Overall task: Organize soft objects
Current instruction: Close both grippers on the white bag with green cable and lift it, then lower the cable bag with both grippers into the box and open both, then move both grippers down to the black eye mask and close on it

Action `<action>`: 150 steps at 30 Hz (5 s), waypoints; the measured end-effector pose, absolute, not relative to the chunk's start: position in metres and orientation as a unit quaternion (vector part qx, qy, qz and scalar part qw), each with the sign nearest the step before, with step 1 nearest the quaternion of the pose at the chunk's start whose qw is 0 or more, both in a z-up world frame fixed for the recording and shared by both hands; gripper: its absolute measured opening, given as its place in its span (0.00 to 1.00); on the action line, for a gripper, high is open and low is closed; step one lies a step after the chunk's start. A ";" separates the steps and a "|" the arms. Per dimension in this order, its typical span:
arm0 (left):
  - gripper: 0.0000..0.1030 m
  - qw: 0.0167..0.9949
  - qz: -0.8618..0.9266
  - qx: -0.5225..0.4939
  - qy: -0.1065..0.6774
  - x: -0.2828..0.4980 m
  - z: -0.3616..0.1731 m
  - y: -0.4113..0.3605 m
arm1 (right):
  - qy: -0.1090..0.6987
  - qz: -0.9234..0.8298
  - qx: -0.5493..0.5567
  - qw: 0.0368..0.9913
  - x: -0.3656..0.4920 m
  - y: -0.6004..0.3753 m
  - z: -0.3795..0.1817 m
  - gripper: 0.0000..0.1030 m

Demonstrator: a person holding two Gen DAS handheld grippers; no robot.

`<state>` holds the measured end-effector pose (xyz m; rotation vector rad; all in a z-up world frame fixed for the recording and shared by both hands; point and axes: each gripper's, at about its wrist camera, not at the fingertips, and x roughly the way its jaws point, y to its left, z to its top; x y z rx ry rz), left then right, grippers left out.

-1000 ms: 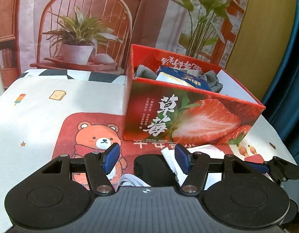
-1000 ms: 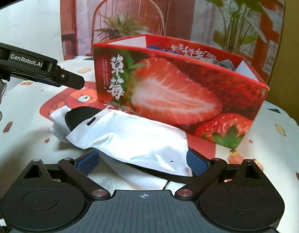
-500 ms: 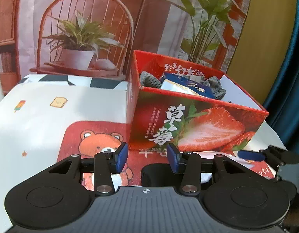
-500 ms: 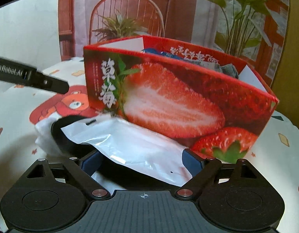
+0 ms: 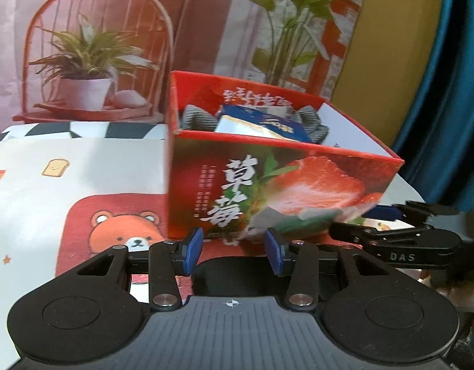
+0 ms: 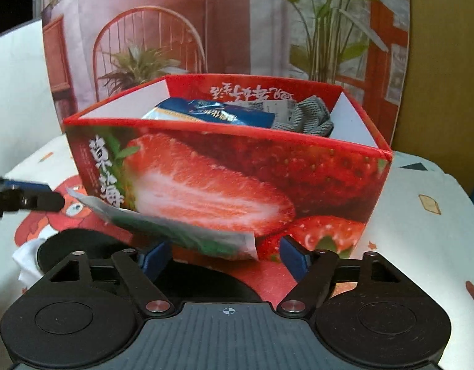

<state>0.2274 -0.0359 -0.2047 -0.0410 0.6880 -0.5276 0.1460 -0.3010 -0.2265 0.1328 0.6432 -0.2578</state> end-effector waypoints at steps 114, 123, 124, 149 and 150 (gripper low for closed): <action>0.73 0.919 -0.288 0.060 0.263 0.302 -0.136 -0.101 | 0.253 -0.176 0.119 0.944 0.168 -0.336 -0.162 0.35; 0.73 0.931 -0.247 0.022 0.267 0.263 -0.139 -0.060 | 0.211 -0.175 0.101 0.956 0.137 -0.317 -0.153 0.35; 0.73 0.932 -0.242 0.019 0.271 0.260 -0.141 -0.056 | 0.207 -0.175 0.099 0.957 0.133 -0.315 -0.153 0.35; 0.63 0.898 -0.200 -0.011 0.392 0.228 -0.237 -0.041 | 0.323 -0.209 0.171 0.907 0.091 -0.299 -0.260 0.53; 0.62 0.896 -0.200 -0.012 0.397 0.228 -0.240 -0.041 | 0.324 -0.209 0.169 0.907 0.092 -0.297 -0.262 0.54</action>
